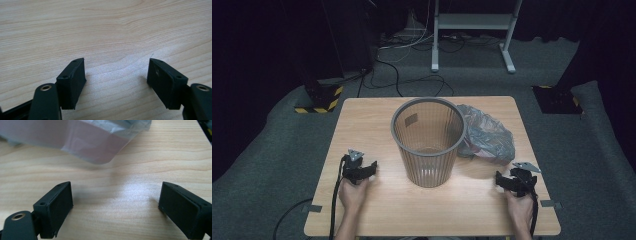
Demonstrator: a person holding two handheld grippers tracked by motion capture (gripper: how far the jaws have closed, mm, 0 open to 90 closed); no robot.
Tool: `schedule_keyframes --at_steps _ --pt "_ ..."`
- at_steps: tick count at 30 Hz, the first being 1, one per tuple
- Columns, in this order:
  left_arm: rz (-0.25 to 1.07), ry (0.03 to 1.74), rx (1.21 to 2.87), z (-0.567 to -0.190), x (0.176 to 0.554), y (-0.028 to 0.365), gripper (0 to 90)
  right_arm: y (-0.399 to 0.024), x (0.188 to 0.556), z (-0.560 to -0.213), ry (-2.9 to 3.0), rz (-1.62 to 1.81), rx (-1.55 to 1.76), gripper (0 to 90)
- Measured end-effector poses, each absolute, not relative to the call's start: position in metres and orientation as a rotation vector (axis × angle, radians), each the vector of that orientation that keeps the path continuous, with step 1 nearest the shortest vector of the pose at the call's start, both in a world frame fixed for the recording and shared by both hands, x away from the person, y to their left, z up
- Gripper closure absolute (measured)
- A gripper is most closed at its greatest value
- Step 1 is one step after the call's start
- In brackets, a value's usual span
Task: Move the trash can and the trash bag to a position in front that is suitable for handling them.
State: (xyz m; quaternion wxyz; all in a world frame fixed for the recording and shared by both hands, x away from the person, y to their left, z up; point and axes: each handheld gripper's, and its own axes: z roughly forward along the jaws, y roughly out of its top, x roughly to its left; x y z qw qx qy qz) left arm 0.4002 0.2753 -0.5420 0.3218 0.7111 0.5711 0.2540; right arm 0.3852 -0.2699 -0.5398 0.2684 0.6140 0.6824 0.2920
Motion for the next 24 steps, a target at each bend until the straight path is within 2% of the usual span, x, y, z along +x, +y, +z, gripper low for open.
schedule_keyframes --at_steps 12,24 --pt "0.667 1.499 1.868 -0.542 0.4 0.275 30.9 -0.278 0.376 -0.539 1.889 0.855 1.617 12.5" --pt "0.667 1.5 1.868 -0.542 0.4 0.275 30.9 -0.289 0.363 -0.52 1.905 0.938 1.555 13.3"
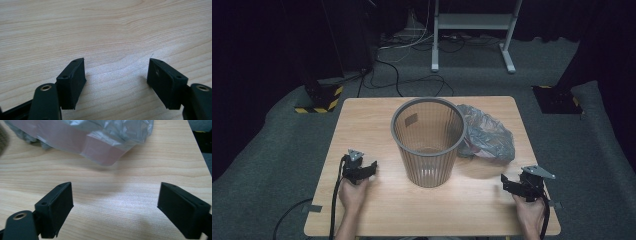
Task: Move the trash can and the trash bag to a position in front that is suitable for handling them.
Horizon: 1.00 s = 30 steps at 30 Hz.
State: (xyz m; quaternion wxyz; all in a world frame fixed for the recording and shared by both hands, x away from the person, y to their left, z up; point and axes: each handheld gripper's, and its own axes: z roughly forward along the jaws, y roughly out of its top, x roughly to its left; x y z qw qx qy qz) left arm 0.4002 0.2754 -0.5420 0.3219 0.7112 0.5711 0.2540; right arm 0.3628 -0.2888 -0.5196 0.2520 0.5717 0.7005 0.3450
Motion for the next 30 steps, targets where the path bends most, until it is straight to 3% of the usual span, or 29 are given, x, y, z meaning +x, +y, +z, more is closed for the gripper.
schedule_keyframes --at_steps 30 --pt "0.667 1.5 1.867 -0.542 0.4 0.275 30.9 -0.285 0.379 -0.459 1.96 1.098 1.441 14.1"
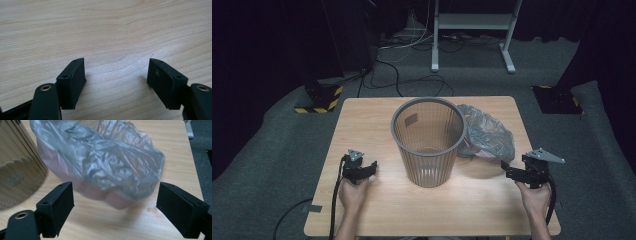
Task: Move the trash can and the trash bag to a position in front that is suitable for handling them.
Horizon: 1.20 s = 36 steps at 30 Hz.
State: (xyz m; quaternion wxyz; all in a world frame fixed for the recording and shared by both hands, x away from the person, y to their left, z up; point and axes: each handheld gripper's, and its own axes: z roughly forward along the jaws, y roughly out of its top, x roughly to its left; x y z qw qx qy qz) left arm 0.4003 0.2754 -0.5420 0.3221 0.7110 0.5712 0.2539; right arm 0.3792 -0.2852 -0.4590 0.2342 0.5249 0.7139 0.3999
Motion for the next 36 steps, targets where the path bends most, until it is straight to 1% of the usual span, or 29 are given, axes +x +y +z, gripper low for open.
schedule_keyframes --at_steps 7,14,23,35,36 --pt "0.667 1.5 1.864 -0.542 0.4 0.275 30.9 -0.282 0.391 -0.446 1.969 1.108 1.416 15.0" --pt "0.667 1.5 1.865 -0.542 0.4 0.275 30.9 -0.281 0.402 -0.441 1.986 1.109 1.409 15.6" --pt "0.666 1.501 1.865 -0.542 0.4 0.275 30.9 -0.278 0.426 -0.428 2.021 1.08 1.389 16.4" --pt "0.667 1.5 1.864 -0.542 0.4 0.275 31.0 -0.268 0.459 -0.429 2.084 1.051 1.4 17.1" --pt "0.667 1.5 1.864 -0.542 0.4 0.275 31.0 -0.265 0.466 -0.43 2.096 1.038 1.403 17.2"
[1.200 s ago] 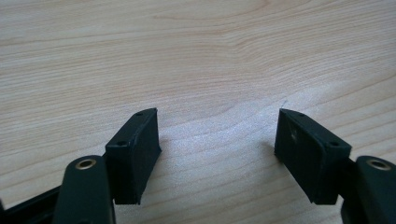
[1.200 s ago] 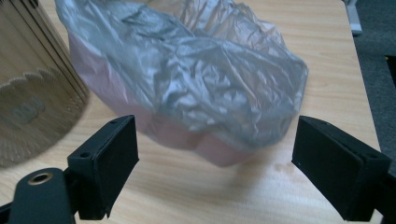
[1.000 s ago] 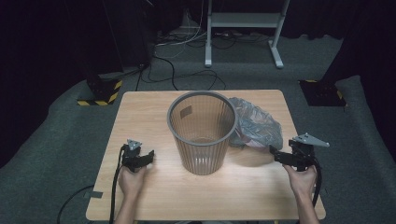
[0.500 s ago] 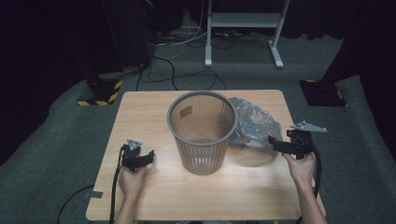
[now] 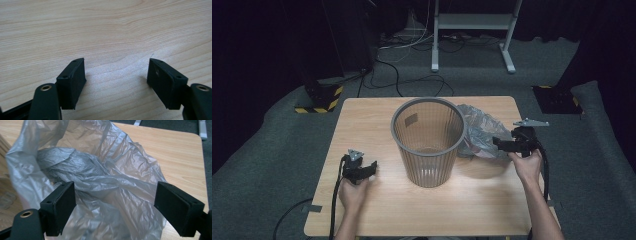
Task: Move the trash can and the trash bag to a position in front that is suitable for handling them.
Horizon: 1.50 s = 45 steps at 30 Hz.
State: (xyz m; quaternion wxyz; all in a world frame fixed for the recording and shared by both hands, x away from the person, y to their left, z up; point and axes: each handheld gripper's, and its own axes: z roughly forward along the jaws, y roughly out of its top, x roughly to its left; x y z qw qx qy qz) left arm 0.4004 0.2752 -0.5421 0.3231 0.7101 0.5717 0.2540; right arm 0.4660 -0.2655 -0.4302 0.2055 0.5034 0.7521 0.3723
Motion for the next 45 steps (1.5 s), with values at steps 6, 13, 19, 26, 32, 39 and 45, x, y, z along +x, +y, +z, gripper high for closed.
schedule_keyframes --at_steps 6,13,19,26,32,39,45 --pt "0.667 1.501 1.864 -0.542 0.4 0.275 31.0 -0.259 0.482 -0.434 2.148 0.999 1.408 17.3" --pt "0.667 1.501 1.864 -0.542 0.4 0.275 31.0 -0.247 0.502 -0.437 2.217 0.977 1.397 17.4" --pt "0.667 1.501 1.864 -0.542 0.4 0.275 30.9 -0.239 0.517 -0.447 2.284 0.975 1.4 18.1" --pt "0.666 1.501 1.864 -0.542 0.4 0.275 31.0 -0.226 0.527 -0.459 2.38 0.947 1.373 19.6" --pt "0.667 1.501 1.864 -0.542 0.4 0.275 30.9 -0.215 0.532 -0.472 2.454 0.852 1.339 28.4" --pt "0.666 1.501 1.864 -0.542 0.4 0.275 30.9 -0.21 0.533 -0.481 2.514 0.809 1.294 58.8" --pt "0.666 1.501 1.864 -0.542 0.4 0.275 30.9 -0.211 0.531 -0.484 2.521 0.829 1.309 74.0"
